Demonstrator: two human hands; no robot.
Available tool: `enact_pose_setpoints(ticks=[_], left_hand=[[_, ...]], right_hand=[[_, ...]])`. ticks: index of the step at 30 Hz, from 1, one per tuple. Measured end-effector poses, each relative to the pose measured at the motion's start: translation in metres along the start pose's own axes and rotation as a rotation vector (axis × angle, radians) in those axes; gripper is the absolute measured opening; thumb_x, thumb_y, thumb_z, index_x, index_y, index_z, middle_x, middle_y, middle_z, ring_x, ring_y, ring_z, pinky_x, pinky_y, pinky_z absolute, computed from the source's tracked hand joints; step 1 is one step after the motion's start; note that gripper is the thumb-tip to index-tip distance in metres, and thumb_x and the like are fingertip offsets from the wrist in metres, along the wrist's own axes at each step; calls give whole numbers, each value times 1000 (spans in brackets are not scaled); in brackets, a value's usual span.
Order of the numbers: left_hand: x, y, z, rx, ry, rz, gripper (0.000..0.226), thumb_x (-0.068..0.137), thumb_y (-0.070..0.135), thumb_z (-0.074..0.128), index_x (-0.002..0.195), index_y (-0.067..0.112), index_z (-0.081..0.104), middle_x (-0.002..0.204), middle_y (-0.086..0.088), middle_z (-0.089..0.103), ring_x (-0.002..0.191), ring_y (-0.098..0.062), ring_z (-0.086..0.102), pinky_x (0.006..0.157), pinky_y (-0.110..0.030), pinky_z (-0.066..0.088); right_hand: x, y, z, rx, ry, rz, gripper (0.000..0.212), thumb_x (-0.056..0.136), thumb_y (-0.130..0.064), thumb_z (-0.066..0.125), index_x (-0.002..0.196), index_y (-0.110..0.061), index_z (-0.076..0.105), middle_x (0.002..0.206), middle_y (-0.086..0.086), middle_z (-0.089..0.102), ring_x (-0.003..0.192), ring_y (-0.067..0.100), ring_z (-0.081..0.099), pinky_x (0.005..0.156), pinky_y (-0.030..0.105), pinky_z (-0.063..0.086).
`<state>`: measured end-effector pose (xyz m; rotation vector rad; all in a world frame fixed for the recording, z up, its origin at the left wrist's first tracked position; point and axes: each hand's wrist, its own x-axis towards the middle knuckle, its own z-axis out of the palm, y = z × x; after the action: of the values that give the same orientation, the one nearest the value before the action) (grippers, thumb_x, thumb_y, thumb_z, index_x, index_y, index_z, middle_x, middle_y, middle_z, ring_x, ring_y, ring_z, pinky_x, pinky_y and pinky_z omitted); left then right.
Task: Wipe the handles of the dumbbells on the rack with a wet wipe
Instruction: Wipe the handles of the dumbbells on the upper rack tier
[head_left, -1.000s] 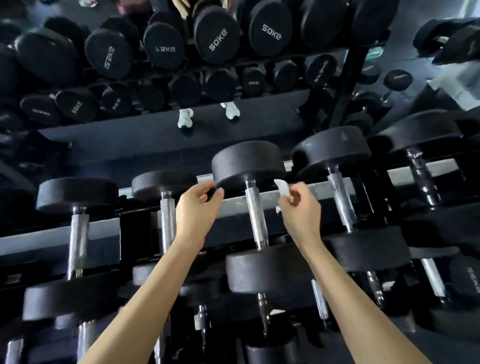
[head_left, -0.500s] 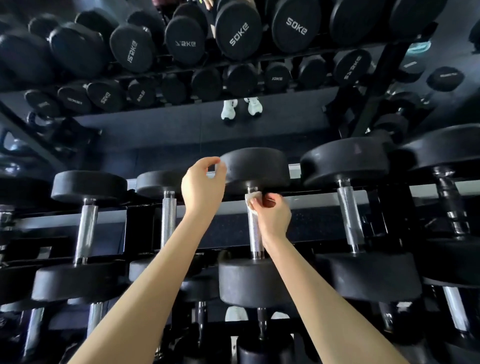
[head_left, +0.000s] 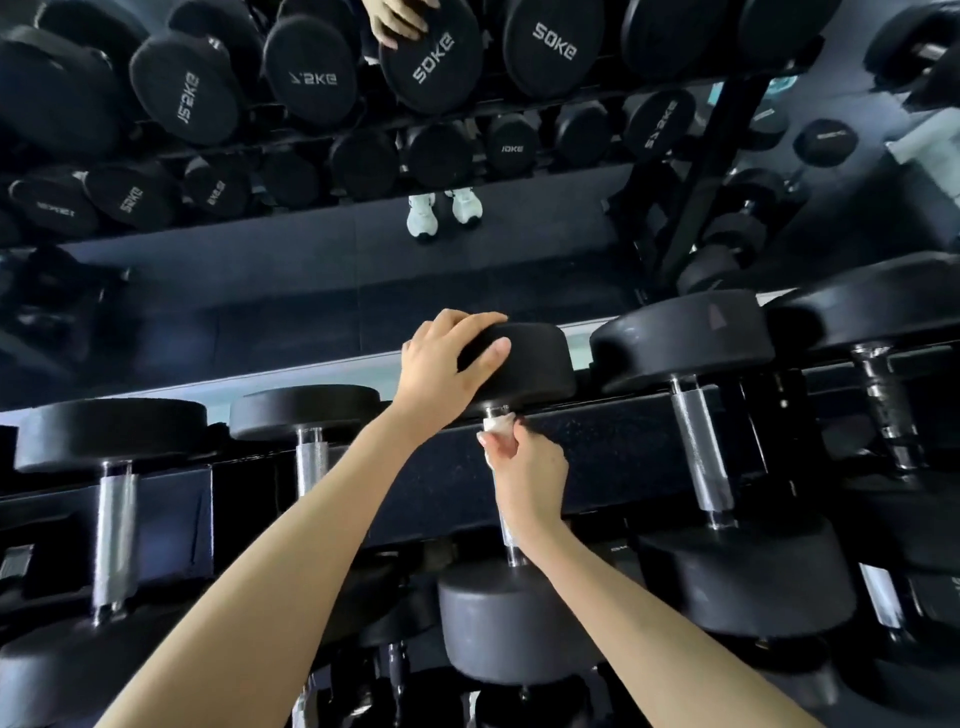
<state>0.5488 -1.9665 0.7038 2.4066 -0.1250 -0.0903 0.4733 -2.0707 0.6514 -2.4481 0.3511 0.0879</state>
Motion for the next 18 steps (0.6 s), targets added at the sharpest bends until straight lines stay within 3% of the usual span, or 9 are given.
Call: enact_pose_setpoints(ticks=[3,5,7,10,14,16,18], left_hand=[[2,-2,1,-1,18,6,50,85,55,38,127,33,55,119,7,52,113,-16,45,103,-32,26],[3,-3,3,-4,21,10,51,85,57,37,127,34,56,118,7,52,113,-16,44,100,-28,22],[3,-4,4,-11,32,15,55,83,61,35,126,34,56,118,7,52,112,-16,44,100,-29,22],[3,-4,6,-12,54,16,52,85,59,35,125,33,57,118,6,53,111,-17,44,100,-31,23],[4,-4,6,-22,68,10,46,87,54,39,124,34,58,117,6,52,111,-18,44,102,-33,24],[4,-4,7,-26,77,11,39,91,50,44,123,34,58,118,6,52,111,-18,44,101,-32,23],[4,-3,7,-26,83,4,37,91,50,45,122,34,59,117,6,53,110,-18,44,101,-33,24]], right_hand=[[2,-7,-1,3,24,31,37,93,-42,51,96,-7,63,88,7,69,86,22,62,66,25,33],[4,-10,-1,97,32,100,36,88,-40,60,84,-5,66,77,9,69,75,22,62,64,26,33],[11,-9,-4,437,1,267,30,81,-28,72,72,0,66,67,14,68,62,17,59,61,28,43],[24,-3,-17,868,-203,490,17,72,-10,79,81,1,70,72,6,70,61,7,64,64,19,53],[45,8,-29,984,-514,578,27,70,-8,79,93,-4,66,96,10,71,91,22,68,91,39,52],[45,9,-28,996,-521,572,22,71,-6,78,90,-5,66,93,9,71,87,20,67,88,36,53],[38,6,-24,860,-413,441,15,72,-10,79,82,-8,68,79,3,70,73,13,66,70,22,54]])
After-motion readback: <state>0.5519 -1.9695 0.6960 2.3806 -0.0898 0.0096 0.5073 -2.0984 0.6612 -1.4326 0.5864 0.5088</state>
